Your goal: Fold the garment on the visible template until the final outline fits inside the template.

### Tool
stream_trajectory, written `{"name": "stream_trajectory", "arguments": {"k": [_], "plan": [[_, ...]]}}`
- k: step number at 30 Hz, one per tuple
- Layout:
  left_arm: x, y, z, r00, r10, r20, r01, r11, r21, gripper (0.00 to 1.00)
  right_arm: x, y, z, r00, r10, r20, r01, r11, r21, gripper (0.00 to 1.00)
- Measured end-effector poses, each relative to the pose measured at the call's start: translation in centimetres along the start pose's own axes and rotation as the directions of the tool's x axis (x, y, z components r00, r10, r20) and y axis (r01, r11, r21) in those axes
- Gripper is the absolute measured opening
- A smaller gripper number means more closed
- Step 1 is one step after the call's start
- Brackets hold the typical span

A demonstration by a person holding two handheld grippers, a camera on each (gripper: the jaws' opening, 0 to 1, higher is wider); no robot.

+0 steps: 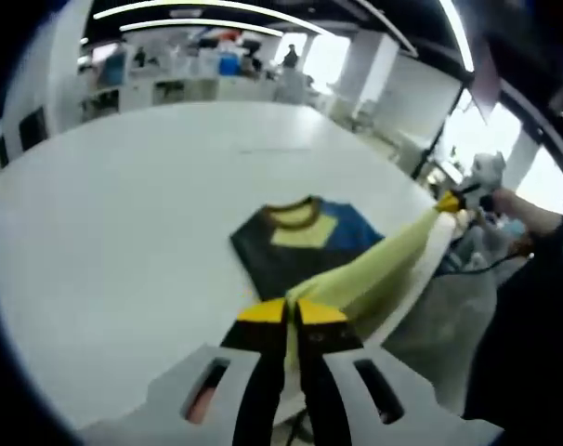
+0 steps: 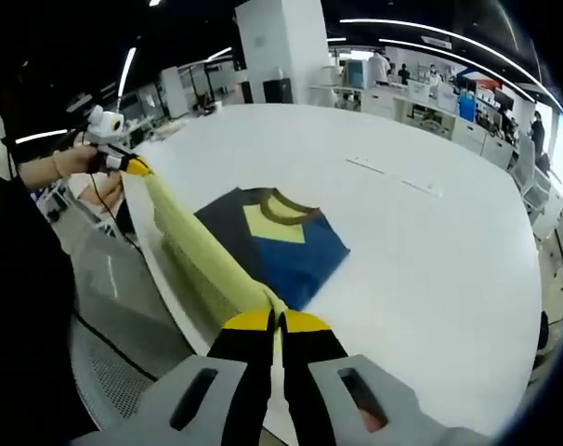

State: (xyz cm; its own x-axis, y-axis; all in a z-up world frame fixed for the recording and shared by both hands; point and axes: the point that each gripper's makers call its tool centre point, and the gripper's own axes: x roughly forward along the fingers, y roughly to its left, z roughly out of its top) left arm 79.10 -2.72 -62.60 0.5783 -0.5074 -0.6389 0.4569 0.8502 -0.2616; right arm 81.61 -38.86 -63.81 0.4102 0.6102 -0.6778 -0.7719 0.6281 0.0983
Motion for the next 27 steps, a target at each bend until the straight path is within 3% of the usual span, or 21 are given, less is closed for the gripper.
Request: {"name": "stream_trajectory", "arguments": {"k": [17, 27], "plan": [[3.1, 2.6, 2.8, 0.999, 0.022, 0.036, -0.021, 0.999, -0.042, 0.0, 2.7, -3.5, 2.0, 1.0, -0.019, 0.016, 0.018, 1.0, 0.011, 0.03], [5.8, 4.4, 2.3, 1.0, 0.021, -0.001, -0.021, 0.997, -0.077, 0.0, 4.8, -5.2, 1.9, 1.0, 0.003, -0.016, -0.002, 1.0, 0.019, 0.03]]}}
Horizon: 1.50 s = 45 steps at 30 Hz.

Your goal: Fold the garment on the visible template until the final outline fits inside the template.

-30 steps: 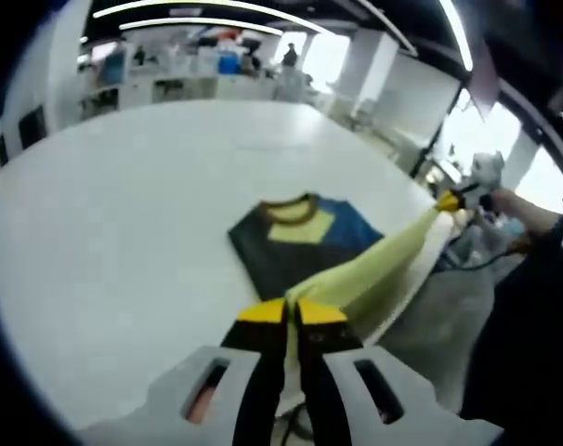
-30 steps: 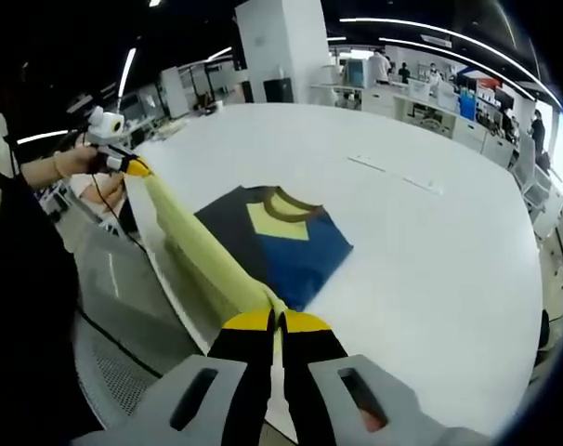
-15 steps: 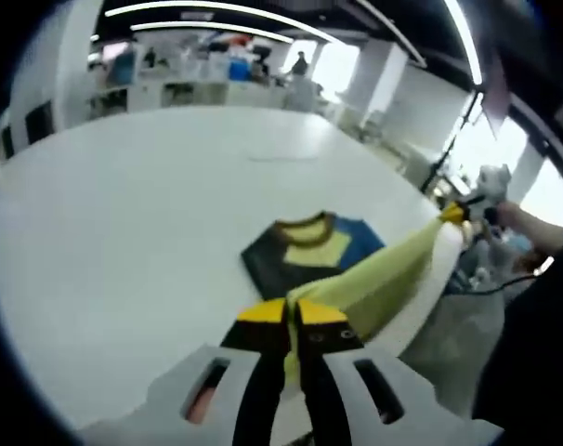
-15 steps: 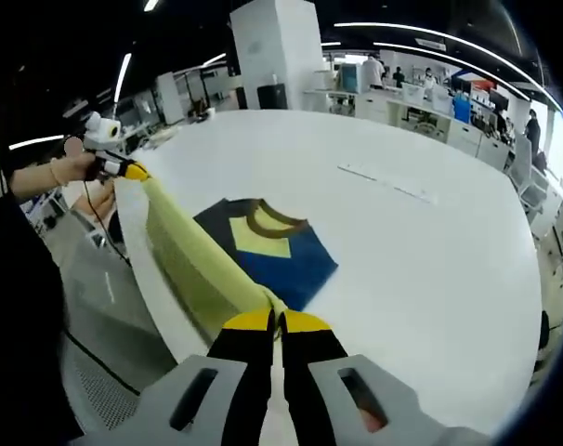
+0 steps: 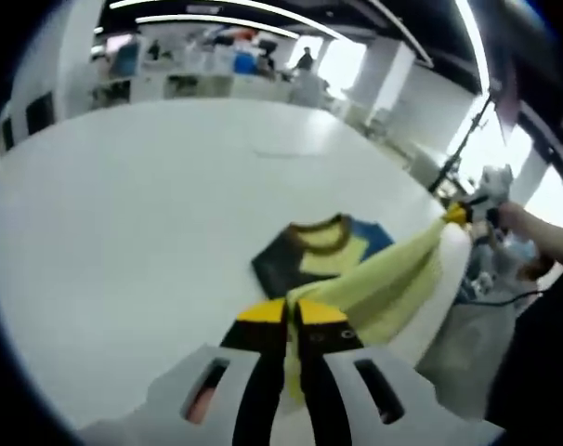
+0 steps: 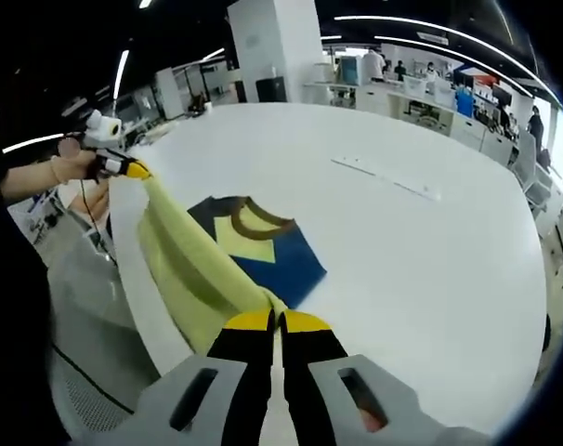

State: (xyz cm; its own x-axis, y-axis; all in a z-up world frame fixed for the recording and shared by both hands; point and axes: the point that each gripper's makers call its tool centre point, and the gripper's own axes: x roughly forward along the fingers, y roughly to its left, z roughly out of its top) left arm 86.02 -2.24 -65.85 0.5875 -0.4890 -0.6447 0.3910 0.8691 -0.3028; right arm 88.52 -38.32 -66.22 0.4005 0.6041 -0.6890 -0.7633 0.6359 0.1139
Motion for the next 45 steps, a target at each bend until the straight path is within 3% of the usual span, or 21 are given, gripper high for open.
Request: {"name": "stream_trajectory", "arguments": {"k": [11, 20, 36, 45], "plan": [[1.8, 1.8, 0.5, 1.0, -0.003, -0.012, 0.003, 0.999, -0.049, 0.0, 2.0, -1.6, 0.6, 1.0, 0.01, -0.023, -0.01, 1.0, 0.001, 0.03], [3.5, 3.0, 0.0, 0.999, -0.003, -0.039, -0.001, 0.995, -0.099, 0.0, 3.8, -2.8, 0.2, 0.998, 0.022, -0.059, -0.022, 1.0, 0.007, 0.03], [5.7, 4.3, -0.6, 0.998, -0.007, -0.069, -0.003, 0.991, -0.133, 0.0, 6.6, -4.5, -0.5, 0.995, 0.034, -0.098, -0.031, 0.999, 0.032, 0.03], [6.7, 4.7, -0.1, 0.998, -0.016, -0.068, 0.005, 0.989, -0.149, 0.0, 7.3, -5.3, -0.6, 0.993, 0.038, -0.108, -0.034, 0.998, 0.043, 0.03]]}}
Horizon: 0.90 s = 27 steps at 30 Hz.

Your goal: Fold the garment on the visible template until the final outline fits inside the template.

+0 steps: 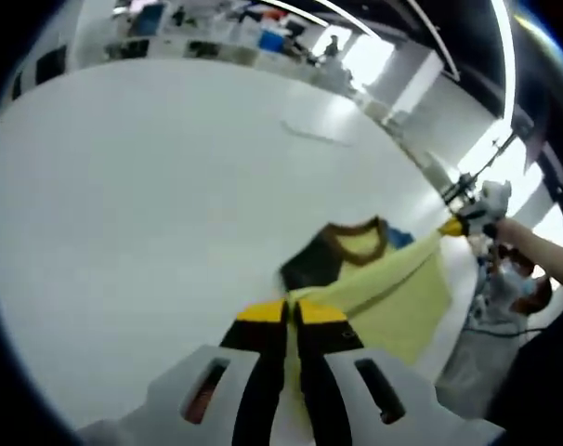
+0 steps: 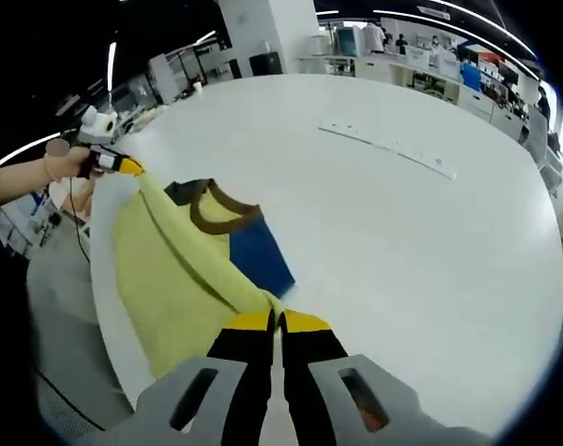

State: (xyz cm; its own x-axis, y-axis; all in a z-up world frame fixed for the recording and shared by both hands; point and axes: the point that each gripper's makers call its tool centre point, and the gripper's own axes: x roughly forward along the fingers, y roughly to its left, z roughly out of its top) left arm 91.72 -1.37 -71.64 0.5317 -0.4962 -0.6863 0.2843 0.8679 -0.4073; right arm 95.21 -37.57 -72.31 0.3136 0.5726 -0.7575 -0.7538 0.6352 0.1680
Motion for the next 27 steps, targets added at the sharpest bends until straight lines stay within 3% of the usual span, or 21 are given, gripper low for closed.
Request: {"name": "stream_trajectory", "arguments": {"k": [16, 27], "plan": [[1.6, 1.0, 1.1, 1.0, -0.001, -0.012, 0.001, 1.0, -0.024, 0.0, 2.2, -1.8, 0.6, 0.999, 0.002, -0.033, -0.002, 1.0, -0.001, 0.03], [3.1, 2.2, 0.3, 0.999, 0.007, -0.039, -0.01, 0.998, -0.065, 0.0, 3.9, -2.7, 0.2, 0.998, 0.014, -0.066, -0.013, 1.0, 0.012, 0.03]]}}
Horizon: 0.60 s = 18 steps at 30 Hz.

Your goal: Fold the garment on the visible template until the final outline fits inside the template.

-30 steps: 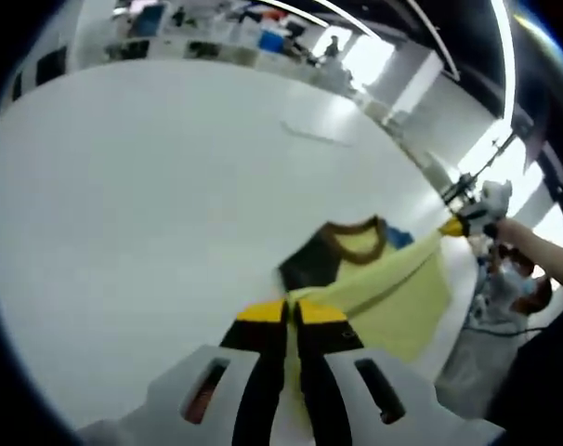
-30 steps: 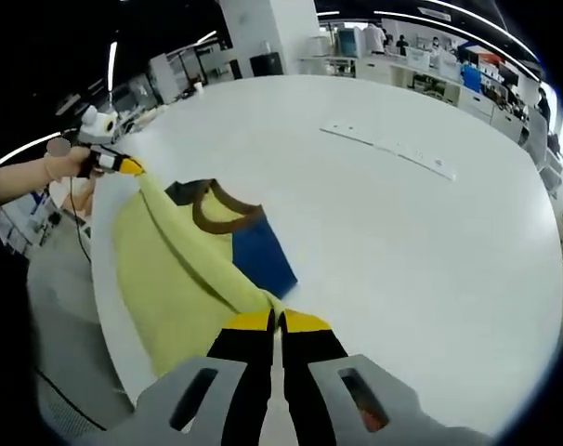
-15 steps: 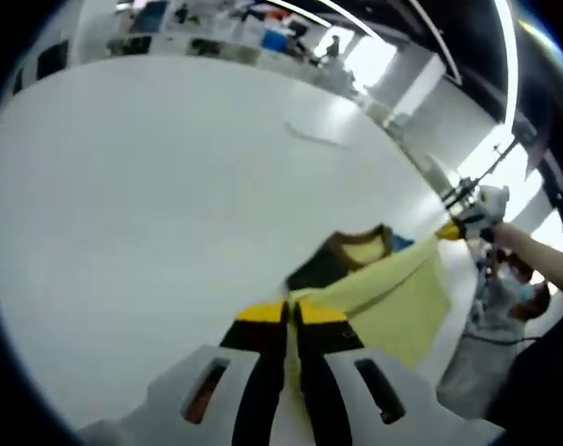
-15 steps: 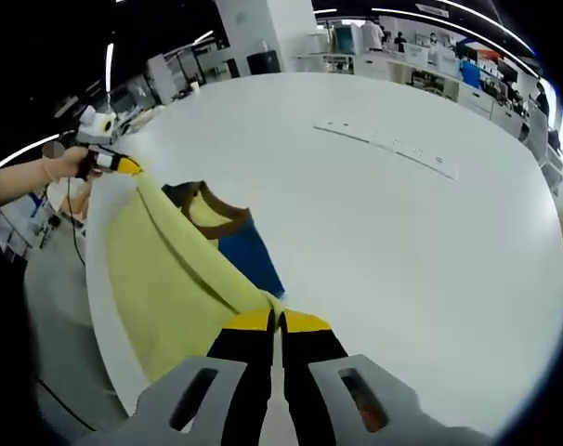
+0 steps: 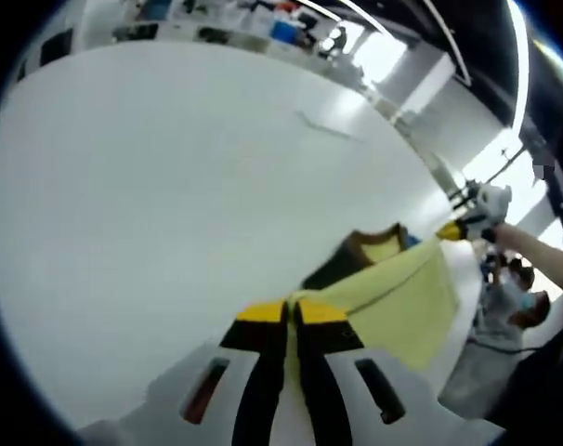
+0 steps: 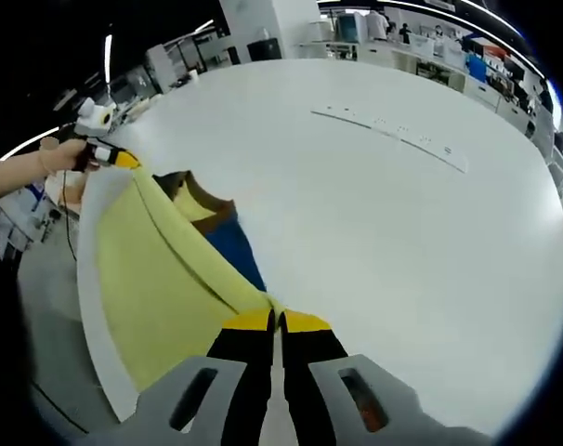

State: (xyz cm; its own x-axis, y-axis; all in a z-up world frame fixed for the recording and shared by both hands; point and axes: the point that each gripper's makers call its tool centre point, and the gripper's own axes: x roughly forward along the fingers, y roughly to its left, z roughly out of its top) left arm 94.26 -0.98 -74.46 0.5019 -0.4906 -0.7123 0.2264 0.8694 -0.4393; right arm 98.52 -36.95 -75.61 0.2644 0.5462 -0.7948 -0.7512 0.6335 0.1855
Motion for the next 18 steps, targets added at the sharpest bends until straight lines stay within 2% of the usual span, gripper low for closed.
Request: {"name": "stream_trajectory", "arguments": {"k": [18], "plan": [[1.7, 1.1, -0.4, 1.0, 0.013, -0.019, -0.014, 0.999, -0.048, 0.0, 1.4, -0.7, -0.7, 1.0, -0.004, -0.026, 0.005, 0.999, 0.034, 0.04]]}}
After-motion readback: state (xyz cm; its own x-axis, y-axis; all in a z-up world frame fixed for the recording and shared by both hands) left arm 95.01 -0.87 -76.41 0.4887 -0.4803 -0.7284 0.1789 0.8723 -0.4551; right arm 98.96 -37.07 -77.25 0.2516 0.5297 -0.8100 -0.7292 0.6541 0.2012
